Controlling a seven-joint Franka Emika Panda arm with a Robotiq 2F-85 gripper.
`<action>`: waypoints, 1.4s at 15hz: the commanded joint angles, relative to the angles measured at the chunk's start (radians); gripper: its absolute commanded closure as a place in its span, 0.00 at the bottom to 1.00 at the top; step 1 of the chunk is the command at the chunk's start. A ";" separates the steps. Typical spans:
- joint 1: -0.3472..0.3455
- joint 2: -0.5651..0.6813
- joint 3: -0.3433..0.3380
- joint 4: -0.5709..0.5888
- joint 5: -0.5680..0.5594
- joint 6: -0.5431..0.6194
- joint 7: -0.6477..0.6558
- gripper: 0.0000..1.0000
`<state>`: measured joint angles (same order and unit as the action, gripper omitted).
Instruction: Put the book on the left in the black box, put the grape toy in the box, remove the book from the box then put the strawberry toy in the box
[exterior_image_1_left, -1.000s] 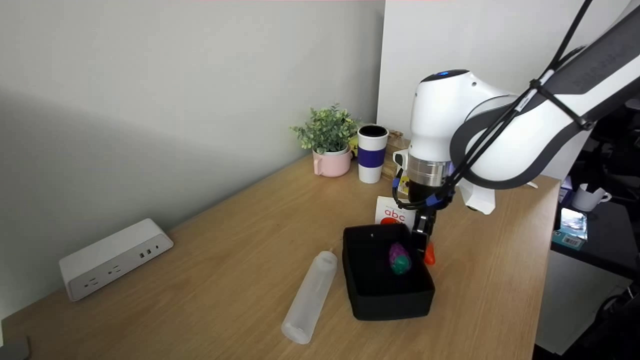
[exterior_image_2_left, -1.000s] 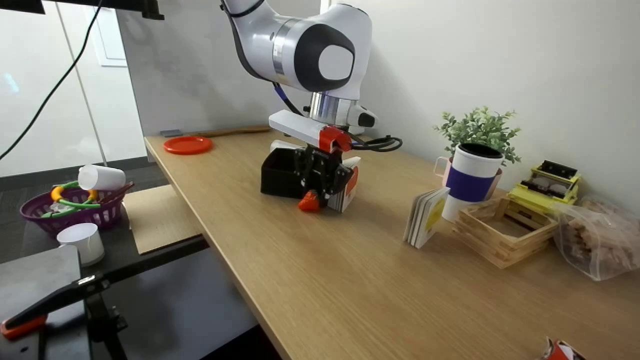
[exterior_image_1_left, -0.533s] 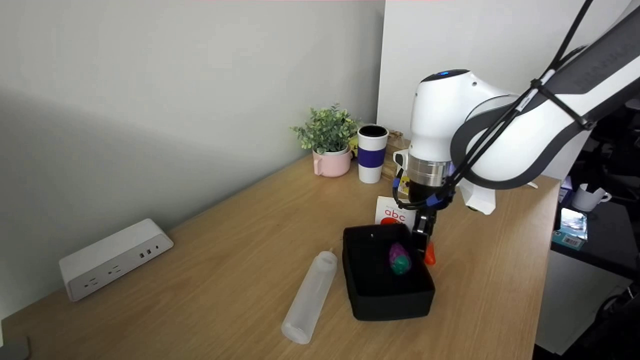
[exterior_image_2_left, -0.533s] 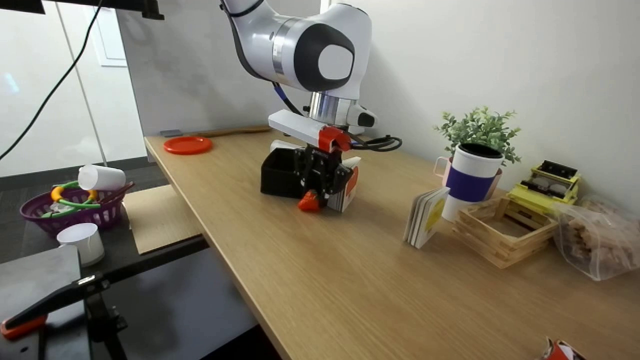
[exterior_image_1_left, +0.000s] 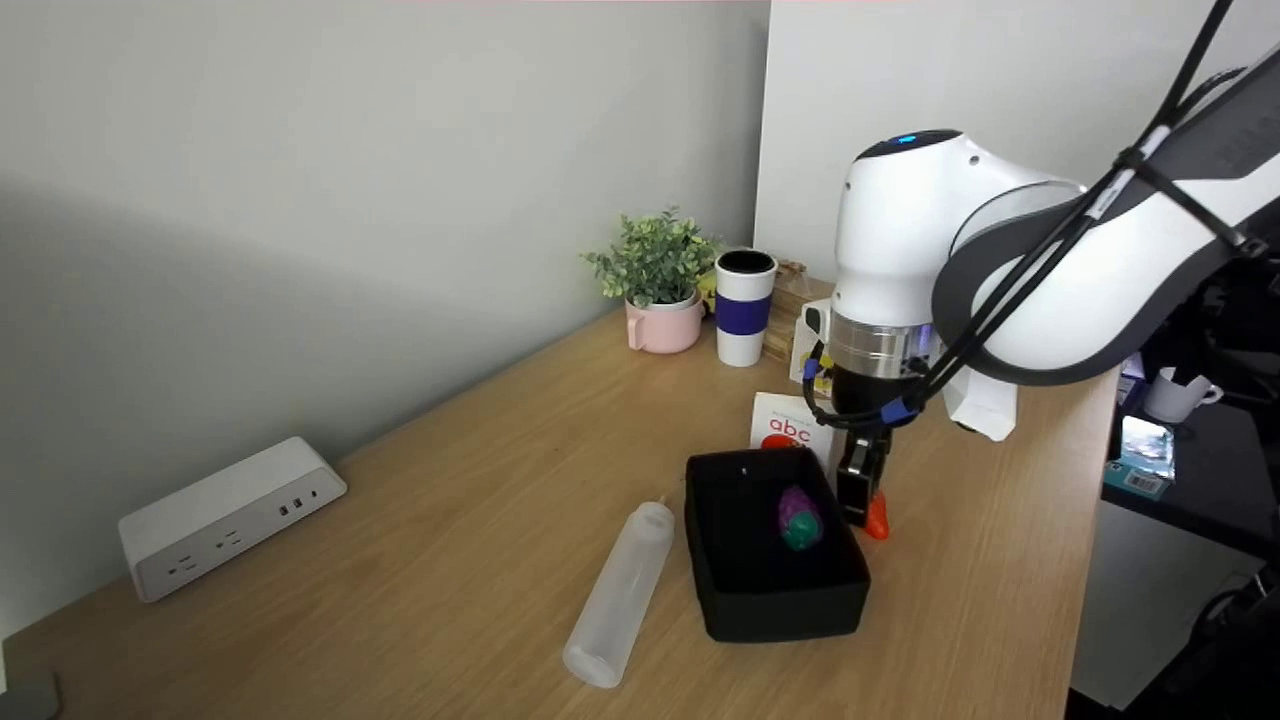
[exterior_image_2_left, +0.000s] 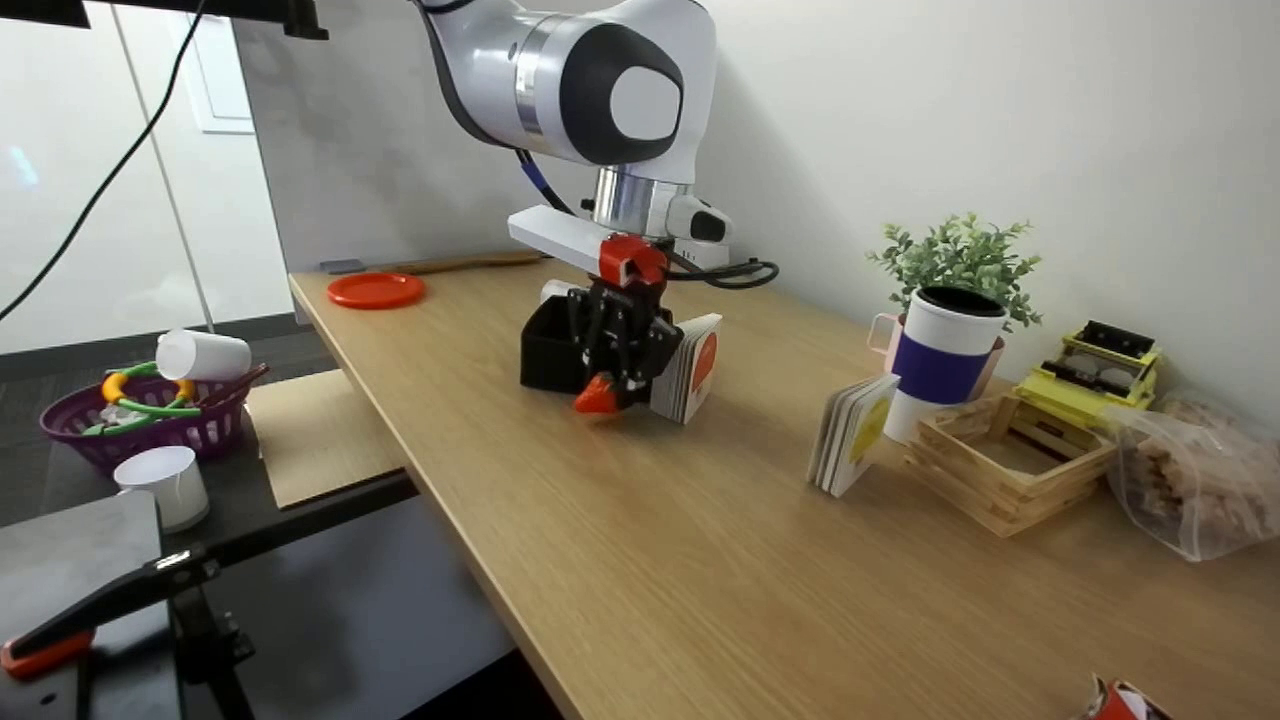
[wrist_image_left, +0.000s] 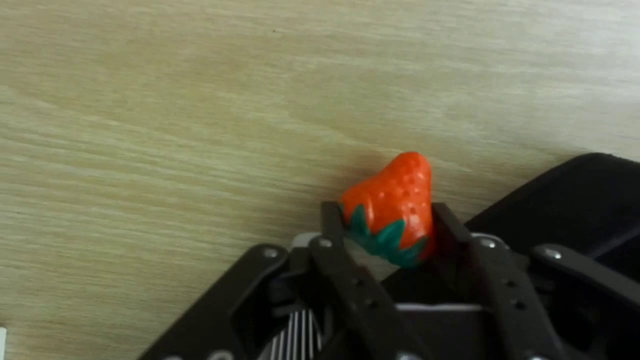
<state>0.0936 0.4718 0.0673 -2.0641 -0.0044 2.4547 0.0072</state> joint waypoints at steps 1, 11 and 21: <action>0.033 -0.075 -0.019 -0.064 -0.040 -0.027 0.067 0.79; 0.106 -0.199 -0.026 -0.106 -0.241 -0.010 0.211 0.79; 0.072 -0.176 0.022 -0.129 -0.144 0.317 0.135 0.79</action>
<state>0.2030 0.2940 0.0576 -2.1596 -0.2292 2.6633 0.2006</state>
